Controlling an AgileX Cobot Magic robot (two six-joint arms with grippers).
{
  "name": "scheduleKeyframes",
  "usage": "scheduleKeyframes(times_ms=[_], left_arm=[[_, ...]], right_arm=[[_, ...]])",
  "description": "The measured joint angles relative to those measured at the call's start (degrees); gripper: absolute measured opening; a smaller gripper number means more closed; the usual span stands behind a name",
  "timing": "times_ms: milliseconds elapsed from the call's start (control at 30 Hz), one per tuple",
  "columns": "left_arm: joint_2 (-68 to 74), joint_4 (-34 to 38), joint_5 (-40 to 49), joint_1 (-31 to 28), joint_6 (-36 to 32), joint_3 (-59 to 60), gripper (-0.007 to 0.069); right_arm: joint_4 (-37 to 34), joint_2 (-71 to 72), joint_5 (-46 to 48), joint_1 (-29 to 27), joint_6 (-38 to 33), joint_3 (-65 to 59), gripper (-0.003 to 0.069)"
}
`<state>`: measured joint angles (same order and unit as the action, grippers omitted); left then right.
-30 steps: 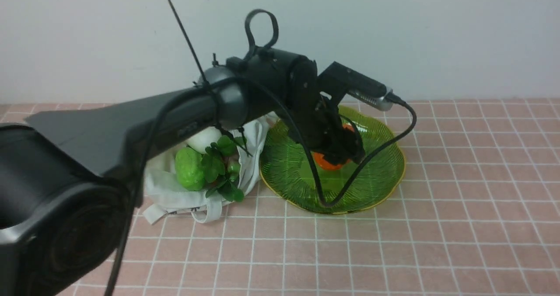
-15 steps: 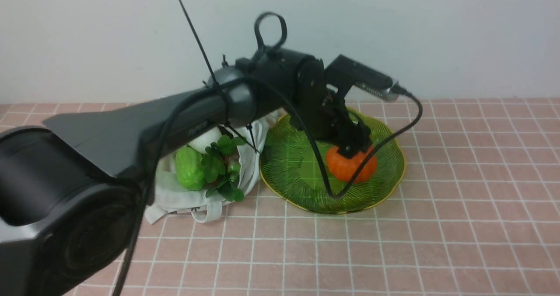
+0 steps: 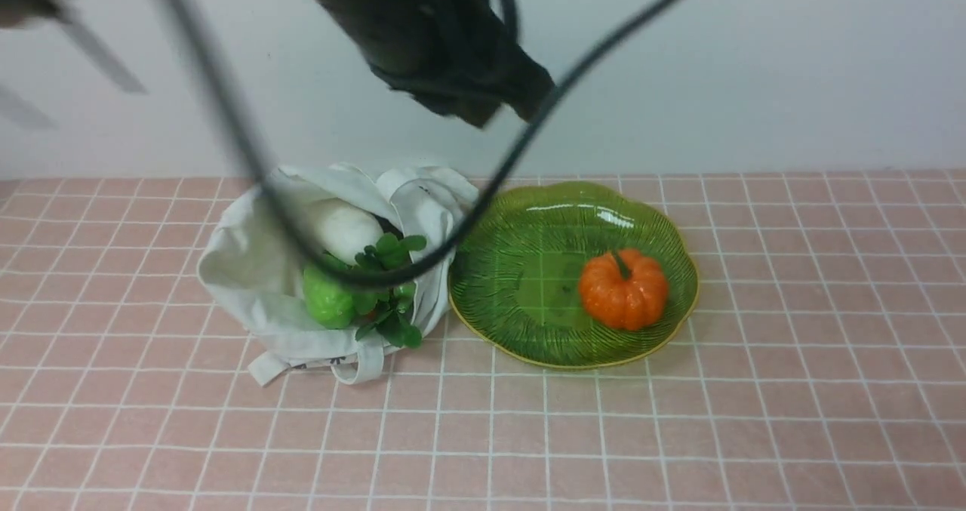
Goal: Take vegetables from bag on pink coffee tablecloth place on plate.
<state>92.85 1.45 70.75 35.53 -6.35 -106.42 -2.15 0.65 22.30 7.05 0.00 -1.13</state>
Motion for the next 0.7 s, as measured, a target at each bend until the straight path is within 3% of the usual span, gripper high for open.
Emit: scheduleKeyframes(times_ms=[100, 267, 433, 700], left_arm=[[-8.4, 0.1, 0.1, 0.0, 0.7, 7.2, 0.0001], [-24.7, 0.7, -0.5, 0.0, 1.1, 30.5, -0.0005], [-39.4, 3.0, -7.5, 0.0, 1.4, 50.3, -0.0005], [-60.1, 10.5, -47.4, 0.0, 7.1, 81.0, -0.0005]], right_arm=[[0.0, 0.0, 0.0, 0.0, 0.0, 0.0, -0.0015], [0.0, 0.0, 0.0, 0.0, 0.0, 0.0, -0.0015], [0.0, 0.0, 0.0, 0.0, 0.0, 0.0, -0.0015], [0.0, 0.0, 0.0, 0.0, 0.0, 0.0, -0.0015]])
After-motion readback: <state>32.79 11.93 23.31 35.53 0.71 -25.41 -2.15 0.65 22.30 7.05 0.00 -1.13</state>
